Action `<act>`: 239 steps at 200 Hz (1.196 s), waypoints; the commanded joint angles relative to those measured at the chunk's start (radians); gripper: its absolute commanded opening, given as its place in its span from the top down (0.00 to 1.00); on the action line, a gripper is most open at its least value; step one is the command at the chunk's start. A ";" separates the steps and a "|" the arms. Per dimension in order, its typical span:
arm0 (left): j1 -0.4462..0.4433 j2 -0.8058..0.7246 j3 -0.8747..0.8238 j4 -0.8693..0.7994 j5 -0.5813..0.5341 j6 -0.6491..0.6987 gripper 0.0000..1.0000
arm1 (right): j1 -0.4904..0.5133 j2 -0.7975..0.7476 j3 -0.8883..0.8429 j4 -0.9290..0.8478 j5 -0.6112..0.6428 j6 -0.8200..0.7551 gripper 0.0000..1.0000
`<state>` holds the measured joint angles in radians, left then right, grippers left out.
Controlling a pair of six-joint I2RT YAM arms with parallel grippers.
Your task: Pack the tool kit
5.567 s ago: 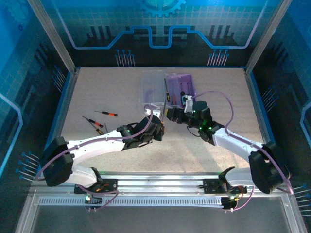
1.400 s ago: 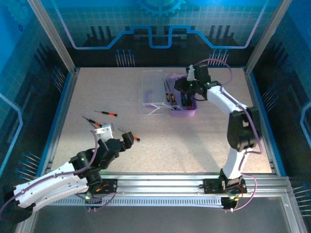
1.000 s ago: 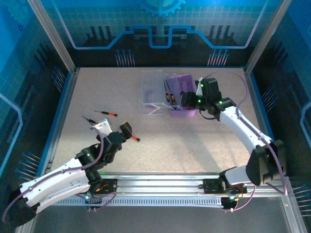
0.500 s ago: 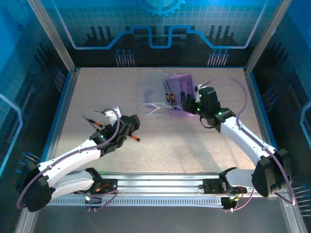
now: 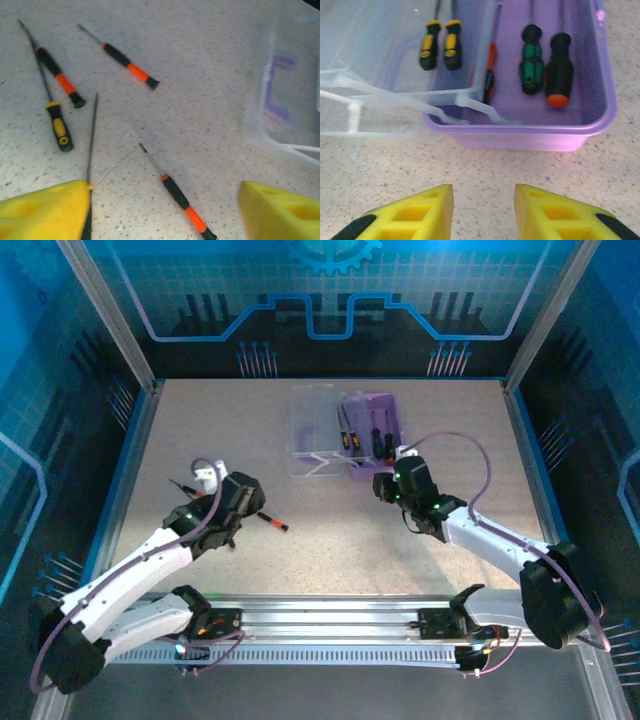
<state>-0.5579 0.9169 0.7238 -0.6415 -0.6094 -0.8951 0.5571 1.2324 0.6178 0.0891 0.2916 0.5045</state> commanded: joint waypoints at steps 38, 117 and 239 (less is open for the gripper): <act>0.173 0.044 -0.122 -0.044 0.215 -0.046 0.63 | 0.058 -0.074 -0.114 0.227 0.005 0.039 0.64; 0.211 0.315 -0.084 -0.029 0.308 0.018 0.56 | 0.049 0.012 -0.087 0.209 -0.021 0.070 0.62; 0.213 0.420 -0.134 0.063 0.350 0.062 0.74 | 0.030 0.022 -0.084 0.208 -0.070 0.100 0.61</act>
<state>-0.3550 1.3563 0.6205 -0.5972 -0.2859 -0.8574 0.5991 1.2442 0.5163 0.2642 0.2272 0.5873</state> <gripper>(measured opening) 0.299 0.391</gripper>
